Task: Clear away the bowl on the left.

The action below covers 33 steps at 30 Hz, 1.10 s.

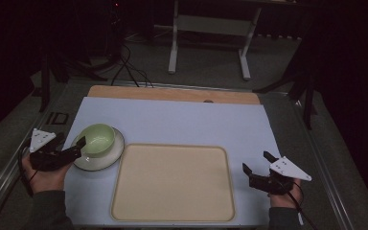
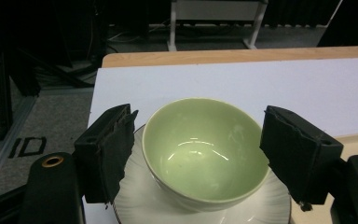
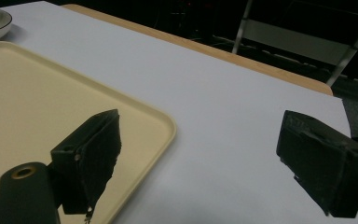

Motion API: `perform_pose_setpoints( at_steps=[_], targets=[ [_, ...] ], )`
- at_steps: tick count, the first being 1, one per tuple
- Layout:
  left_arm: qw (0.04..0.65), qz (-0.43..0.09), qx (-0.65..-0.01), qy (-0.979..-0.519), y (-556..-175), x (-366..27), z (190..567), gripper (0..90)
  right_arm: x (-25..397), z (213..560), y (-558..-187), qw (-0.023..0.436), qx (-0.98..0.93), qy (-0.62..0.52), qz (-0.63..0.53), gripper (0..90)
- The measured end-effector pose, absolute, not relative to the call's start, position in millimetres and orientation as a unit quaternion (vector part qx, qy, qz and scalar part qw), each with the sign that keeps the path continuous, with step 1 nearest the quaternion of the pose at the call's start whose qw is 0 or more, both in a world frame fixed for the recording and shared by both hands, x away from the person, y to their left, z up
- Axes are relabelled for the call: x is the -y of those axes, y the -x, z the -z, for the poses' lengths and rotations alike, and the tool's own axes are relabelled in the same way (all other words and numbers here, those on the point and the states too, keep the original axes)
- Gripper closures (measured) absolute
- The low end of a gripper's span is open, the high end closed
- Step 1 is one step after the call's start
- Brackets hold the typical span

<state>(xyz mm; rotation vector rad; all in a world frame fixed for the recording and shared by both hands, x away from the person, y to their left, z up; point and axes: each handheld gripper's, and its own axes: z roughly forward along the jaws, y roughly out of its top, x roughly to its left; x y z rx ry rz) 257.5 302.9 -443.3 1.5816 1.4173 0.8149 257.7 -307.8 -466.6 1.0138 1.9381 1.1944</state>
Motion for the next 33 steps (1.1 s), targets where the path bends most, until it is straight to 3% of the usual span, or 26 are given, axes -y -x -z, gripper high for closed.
perform_pose_setpoints(
  at_steps=[33],
  targets=[
    [0.371, -0.3, -0.611, -0.632, -305.4, -298.6, 471.5, 31.7, 307.9, 466.4, -258.0, 0.32, -0.737, -0.386, -0.453, 13.4]
  ],
)
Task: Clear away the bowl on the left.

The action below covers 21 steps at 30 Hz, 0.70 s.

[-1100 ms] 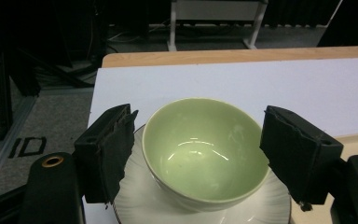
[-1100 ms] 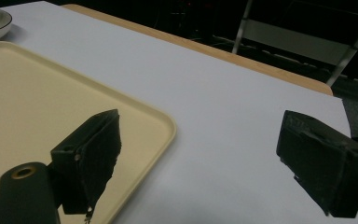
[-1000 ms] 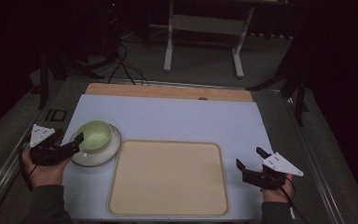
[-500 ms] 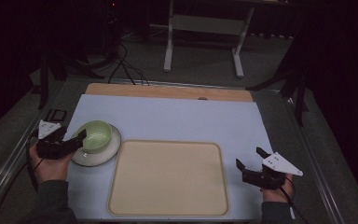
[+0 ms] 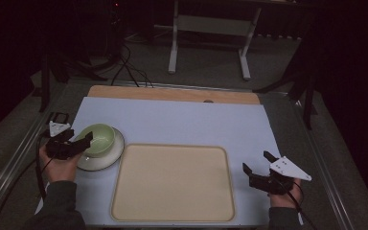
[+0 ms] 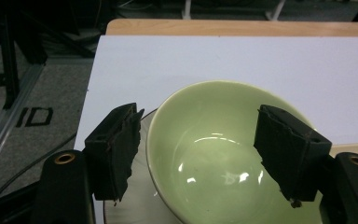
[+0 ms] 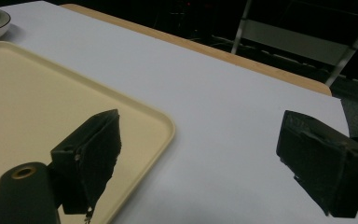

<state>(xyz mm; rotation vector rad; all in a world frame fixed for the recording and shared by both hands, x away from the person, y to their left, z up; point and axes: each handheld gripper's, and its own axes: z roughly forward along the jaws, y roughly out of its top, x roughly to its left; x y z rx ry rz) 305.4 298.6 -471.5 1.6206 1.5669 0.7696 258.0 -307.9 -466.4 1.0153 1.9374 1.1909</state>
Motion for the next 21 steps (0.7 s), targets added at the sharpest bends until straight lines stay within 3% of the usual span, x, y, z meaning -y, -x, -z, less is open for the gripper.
perform_pose_setpoints(
  at_steps=[12, 21],
  targets=[
    [0.341, -0.278, -0.648, -0.621, -308.5, -305.9, 487.6, 35.1, 307.7, 466.1, -258.0, 0.321, -0.736, -0.386, -0.453, 13.4],
    [0.336, -0.225, -0.676, -0.616, -312.3, -310.7, 501.1, 45.6, 307.5, 465.8, -258.1, 0.322, -0.736, -0.385, -0.454, 13.4]
  ],
)
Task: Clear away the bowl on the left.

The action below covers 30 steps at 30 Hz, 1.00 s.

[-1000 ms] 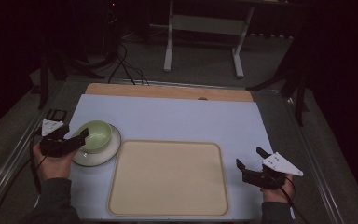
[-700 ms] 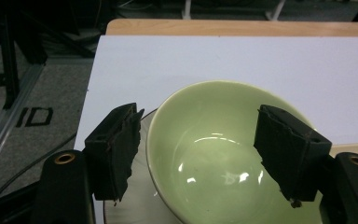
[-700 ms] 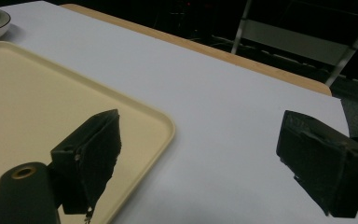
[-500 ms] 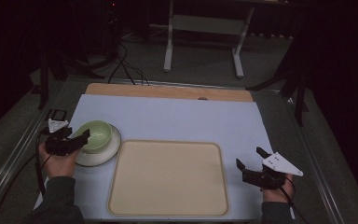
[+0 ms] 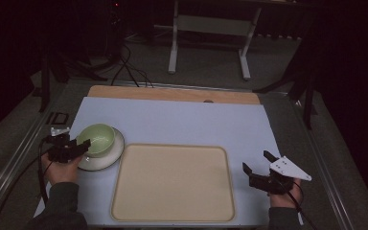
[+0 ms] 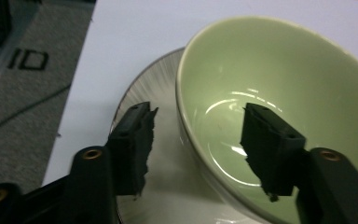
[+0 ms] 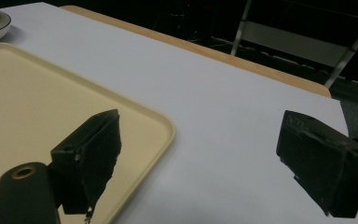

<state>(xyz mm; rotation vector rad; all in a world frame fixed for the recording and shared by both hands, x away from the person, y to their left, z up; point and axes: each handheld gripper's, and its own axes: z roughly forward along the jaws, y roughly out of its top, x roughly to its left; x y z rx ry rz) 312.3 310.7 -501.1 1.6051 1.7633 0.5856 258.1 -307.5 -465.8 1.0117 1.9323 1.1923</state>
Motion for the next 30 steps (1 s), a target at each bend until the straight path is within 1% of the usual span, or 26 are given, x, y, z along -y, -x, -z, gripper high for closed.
perform_pose_setpoints(
  at_steps=[4, 6, 8, 9, 15, 19, 20, 21, 22, 24, 29, 30],
  targets=[
    [0.335, -0.212, -0.682, -0.614, -313.2, -311.9, 503.4, 52.1, 307.3, 465.8, -258.2, 0.321, -0.736, -0.385, -0.454, 13.4],
    [0.335, -0.201, -0.685, -0.615, -314.0, -311.7, 504.0, 56.9, 307.1, 465.6, -258.1, 0.322, -0.736, -0.384, -0.454, 13.4],
    [0.336, -0.198, -0.686, -0.614, -314.4, -311.4, 504.2, 58.4, 307.0, 465.6, -258.1, 0.322, -0.736, -0.384, -0.455, 13.4],
    [0.336, -0.194, -0.689, -0.612, -315.3, -310.5, 504.7, 60.5, 307.1, 465.6, -258.1, 0.322, -0.736, -0.384, -0.455, 13.4],
    [0.342, -0.173, -0.699, -0.603, -317.3, -311.4, 508.0, 61.9, 307.1, 465.6, -257.9, 0.323, -0.736, -0.383, -0.455, 13.4],
    [0.347, -0.159, -0.706, -0.597, -317.4, -313.8, 510.7, 65.1, 307.3, 465.8, -258.1, 0.322, -0.736, -0.386, -0.454, 13.5],
    [0.358, -0.142, -0.709, -0.59, -317.3, -316.6, 512.2, 67.3, 307.6, 465.8, -258.1, 0.322, -0.735, -0.389, -0.453, 13.7],
    [0.358, -0.142, -0.709, -0.59, -317.3, -316.6, 512.2, 67.9, 308.0, 465.6, -257.9, 0.323, -0.734, -0.389, -0.454, 13.7],
    [0.364, -0.131, -0.712, -0.586, -317.0, -318.6, 513.1, 68.1, 308.4, 465.4, -257.7, 0.323, -0.733, -0.389, -0.455, 13.7],
    [0.367, -0.125, -0.713, -0.584, -317.0, -319.3, 513.2, 69.4, 308.8, 465.3, -257.6, 0.324, -0.732, -0.389, -0.455, 13.7],
    [0.371, -0.111, -0.714, -0.583, -317.3, -320.1, 513.6, 75.9, 309.0, 465.6, -257.6, 0.323, -0.731, -0.391, -0.456, 13.7],
    [0.371, -0.109, -0.714, -0.584, -317.3, -319.7, 513.4, 75.9, 309.0, 465.6, -257.6, 0.323, -0.731, -0.391, -0.456, 13.7]
  ],
)
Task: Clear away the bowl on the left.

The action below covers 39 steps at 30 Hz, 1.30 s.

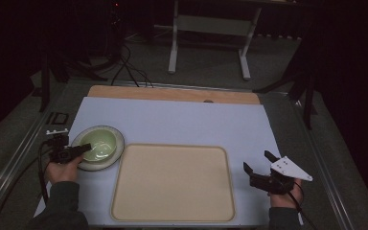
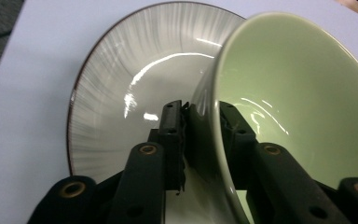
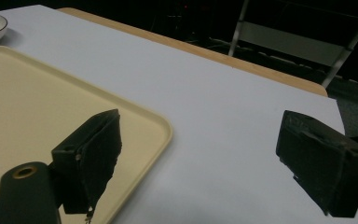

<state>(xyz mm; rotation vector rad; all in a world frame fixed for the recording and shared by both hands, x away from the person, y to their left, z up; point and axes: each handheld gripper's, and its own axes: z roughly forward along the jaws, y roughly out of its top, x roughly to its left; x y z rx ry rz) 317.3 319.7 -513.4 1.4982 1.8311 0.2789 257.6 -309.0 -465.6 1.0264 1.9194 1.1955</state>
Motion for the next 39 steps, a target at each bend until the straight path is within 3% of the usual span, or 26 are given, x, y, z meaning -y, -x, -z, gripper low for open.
perform_pose_setpoints(
  at_steps=[4, 9, 39],
  targets=[
    [0.366, -0.105, -0.713, -0.588, -316.9, -316.4, 512.3, 81.8, 311.6, 465.3, -257.2, 0.325, -0.727, -0.395, -0.459, 13.8],
    [0.358, -0.11, -0.714, -0.591, -314.9, -314.1, 511.0, 82.9, 311.0, 464.6, -256.7, 0.325, -0.727, -0.395, -0.458, 13.8],
    [0.428, -0.129, -0.689, -0.57, -295.3, -321.8, 493.6, 81.5, 317.3, 460.8, -255.2, 0.333, -0.711, -0.403, -0.47, 14.0]
  ],
)
